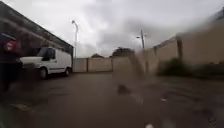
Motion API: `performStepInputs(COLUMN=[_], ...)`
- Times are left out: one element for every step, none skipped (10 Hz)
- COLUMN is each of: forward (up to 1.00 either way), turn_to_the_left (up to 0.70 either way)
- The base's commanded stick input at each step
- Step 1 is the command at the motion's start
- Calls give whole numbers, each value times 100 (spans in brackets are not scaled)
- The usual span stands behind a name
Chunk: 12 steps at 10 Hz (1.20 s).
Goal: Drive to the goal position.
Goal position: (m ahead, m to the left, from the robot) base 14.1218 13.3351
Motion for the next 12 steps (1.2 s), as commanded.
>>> performStepInputs(forward=[50, 50, 50, 50, 50, 50, 50, 50, 50, 50, 50, 50], turn_to_the_left=[52, 25, 2, 2, 2, 2, 2, 2, 2, 2, 2, 2])
